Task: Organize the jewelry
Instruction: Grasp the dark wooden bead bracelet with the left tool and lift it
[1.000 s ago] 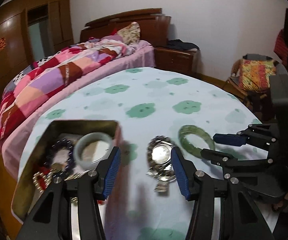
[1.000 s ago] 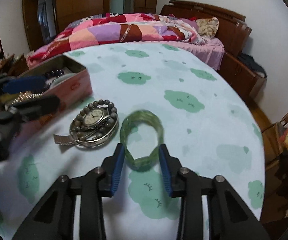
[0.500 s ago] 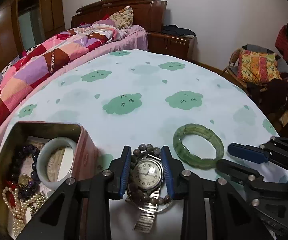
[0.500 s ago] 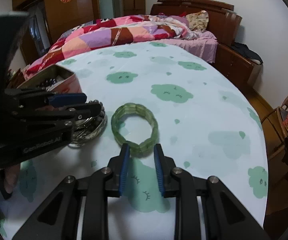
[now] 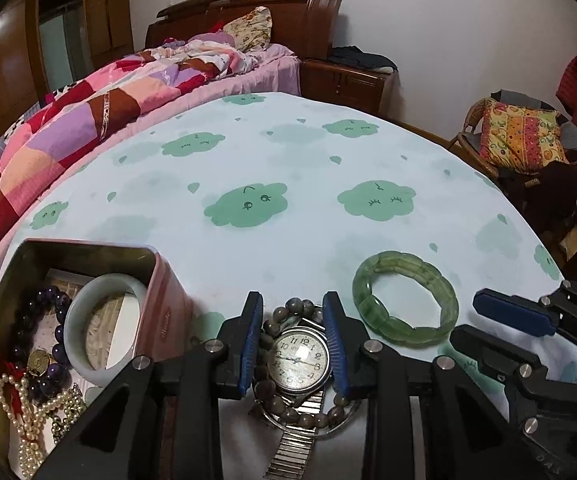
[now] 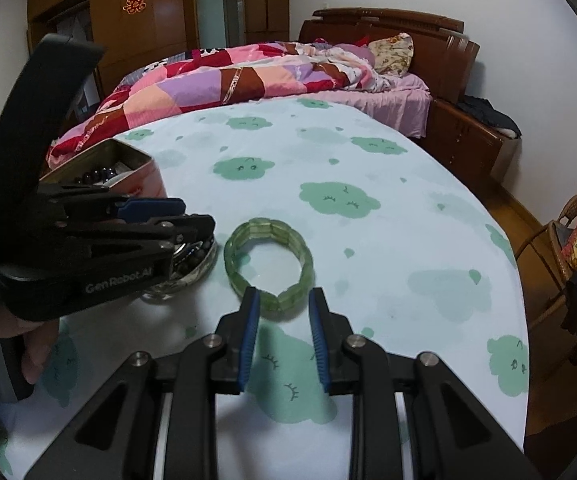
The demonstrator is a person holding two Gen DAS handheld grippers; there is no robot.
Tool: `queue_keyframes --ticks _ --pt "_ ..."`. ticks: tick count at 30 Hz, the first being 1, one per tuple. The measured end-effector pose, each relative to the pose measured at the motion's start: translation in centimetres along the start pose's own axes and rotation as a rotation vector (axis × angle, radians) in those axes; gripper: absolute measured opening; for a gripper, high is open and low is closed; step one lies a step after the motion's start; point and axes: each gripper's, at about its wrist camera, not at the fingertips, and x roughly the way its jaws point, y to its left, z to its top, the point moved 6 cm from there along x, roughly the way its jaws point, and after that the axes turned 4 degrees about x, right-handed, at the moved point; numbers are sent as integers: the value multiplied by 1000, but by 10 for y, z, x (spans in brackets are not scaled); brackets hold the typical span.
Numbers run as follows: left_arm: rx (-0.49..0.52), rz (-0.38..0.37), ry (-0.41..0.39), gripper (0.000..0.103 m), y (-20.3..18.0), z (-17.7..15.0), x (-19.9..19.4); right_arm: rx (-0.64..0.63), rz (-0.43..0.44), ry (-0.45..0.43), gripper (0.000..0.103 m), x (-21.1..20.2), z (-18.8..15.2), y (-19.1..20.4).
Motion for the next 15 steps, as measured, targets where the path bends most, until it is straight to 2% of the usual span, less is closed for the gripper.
queue_keyframes --ticks 1,2,8,15 --pt "5 7 -4 13 0 -1 -2 1 1 0 28 0 0 0" --pt "10 5 -3 7 -1 -1 -4 2 0 -1 28 0 0 0" --pt "-1 -21 -40 7 -6 -5 -23 14 5 1 28 1 1 -2" --pt "-51 -57 -171 7 -1 9 -77 19 1 -8 28 0 2 -3"
